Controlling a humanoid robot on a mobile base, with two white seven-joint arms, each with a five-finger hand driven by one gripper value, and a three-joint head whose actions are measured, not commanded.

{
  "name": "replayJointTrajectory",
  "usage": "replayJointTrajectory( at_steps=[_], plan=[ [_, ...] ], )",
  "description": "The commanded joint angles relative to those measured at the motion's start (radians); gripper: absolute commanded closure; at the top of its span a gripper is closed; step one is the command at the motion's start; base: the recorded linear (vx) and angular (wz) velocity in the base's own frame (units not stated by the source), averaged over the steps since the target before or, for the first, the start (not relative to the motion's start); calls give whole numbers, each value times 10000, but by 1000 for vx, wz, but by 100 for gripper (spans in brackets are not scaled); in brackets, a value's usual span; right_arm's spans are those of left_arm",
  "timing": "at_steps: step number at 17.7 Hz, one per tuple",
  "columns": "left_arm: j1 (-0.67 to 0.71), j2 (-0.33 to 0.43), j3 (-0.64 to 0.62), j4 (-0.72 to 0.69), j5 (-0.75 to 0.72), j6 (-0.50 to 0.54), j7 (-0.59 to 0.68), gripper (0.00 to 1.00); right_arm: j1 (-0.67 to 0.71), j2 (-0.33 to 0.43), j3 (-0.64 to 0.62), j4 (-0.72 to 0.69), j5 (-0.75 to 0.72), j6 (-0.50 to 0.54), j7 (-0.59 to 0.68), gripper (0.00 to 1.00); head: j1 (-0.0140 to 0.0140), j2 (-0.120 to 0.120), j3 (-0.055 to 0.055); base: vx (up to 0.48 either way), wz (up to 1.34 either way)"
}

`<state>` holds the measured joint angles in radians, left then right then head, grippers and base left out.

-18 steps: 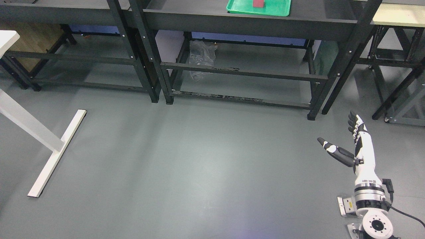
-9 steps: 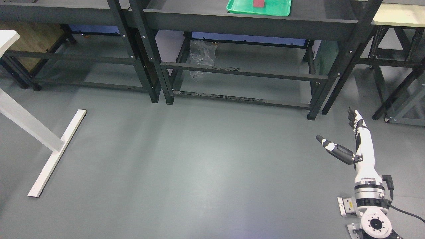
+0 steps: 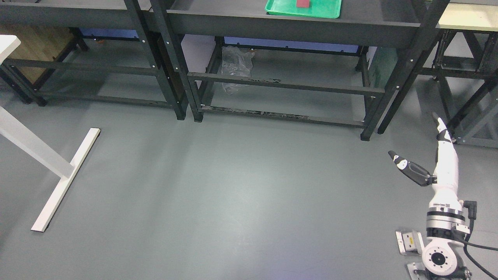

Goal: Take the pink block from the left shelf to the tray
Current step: 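Raise the right hand forward while driving toward the black shelf, then reach the right hand over the green tray toward the pink cube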

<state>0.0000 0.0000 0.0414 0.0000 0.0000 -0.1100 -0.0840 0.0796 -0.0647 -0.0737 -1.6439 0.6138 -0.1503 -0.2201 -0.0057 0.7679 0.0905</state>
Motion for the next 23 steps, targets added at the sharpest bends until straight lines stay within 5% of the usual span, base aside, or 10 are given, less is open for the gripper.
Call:
replayJointTrajectory(
  at_steps=[1,6,23],
  plan=[
    [-230,175,0,-175,-15,10,-4,0,-45,-319,368,-128,5781,-15,-84,3,0,0,0,46,9],
    [-230,175,0,-175,-15,10,-4,0,-44,-289,645,-128,5781,-1288,-84,2,0,0,0,54,10],
    [-230,175,0,-175,-15,10,-4,0,-45,-273,645,-97,5352,-1319,8,1,0,0,0,11,19]
  ],
)
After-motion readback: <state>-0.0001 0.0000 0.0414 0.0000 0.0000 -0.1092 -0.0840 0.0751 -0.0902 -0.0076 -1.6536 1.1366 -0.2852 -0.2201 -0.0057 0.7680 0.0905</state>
